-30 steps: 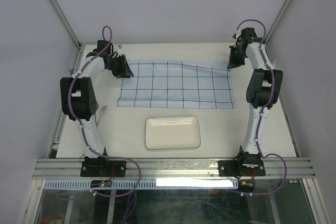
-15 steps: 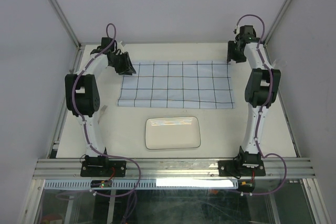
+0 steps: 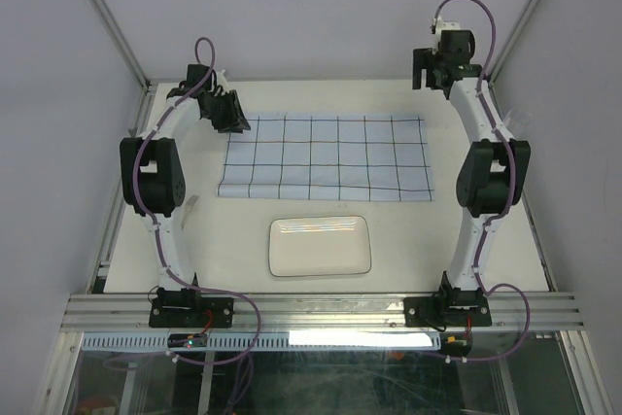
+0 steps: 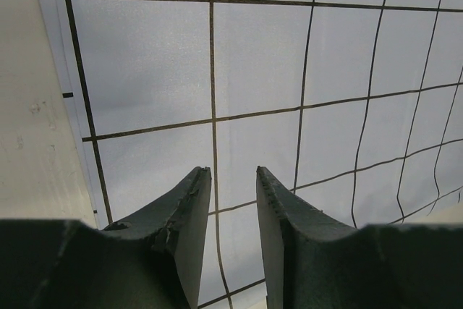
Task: Set the dinner table for one person
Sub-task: Flatten out the napkin at the center of the board.
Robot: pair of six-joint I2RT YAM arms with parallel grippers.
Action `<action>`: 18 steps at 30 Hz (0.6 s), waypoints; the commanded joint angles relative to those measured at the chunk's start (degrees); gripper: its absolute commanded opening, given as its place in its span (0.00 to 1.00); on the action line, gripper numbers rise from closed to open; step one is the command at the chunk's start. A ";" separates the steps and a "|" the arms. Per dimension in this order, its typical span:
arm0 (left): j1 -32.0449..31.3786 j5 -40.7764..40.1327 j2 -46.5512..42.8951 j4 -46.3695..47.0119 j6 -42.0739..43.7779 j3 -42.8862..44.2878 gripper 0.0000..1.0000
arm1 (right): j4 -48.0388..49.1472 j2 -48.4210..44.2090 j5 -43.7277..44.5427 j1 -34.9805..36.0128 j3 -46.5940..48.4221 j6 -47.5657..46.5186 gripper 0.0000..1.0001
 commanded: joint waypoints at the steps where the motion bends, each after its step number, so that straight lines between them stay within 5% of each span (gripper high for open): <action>1: -0.40 0.76 -4.01 3.71 -1.08 0.68 0.34 | 3.05 -3.36 -0.32 1.01 -1.15 1.18 0.81; 5: -0.55 1.37 -5.86 8.63 -2.38 -4.95 0.33 | 1.91 -2.99 -3.00 2.22 -4.73 3.88 0.41; 8: -0.57 -0.50 -6.80 9.81 -2.81 -7.47 0.32 | 1.04 -3.63 -6.98 2.92 -7.91 7.35 0.00; 18: -0.57 -12.24 -17.09 14.51 -4.89 -22.86 0.17 | 1.14 -10.24 -14.61 6.63 -19.44 11.87 0.00</action>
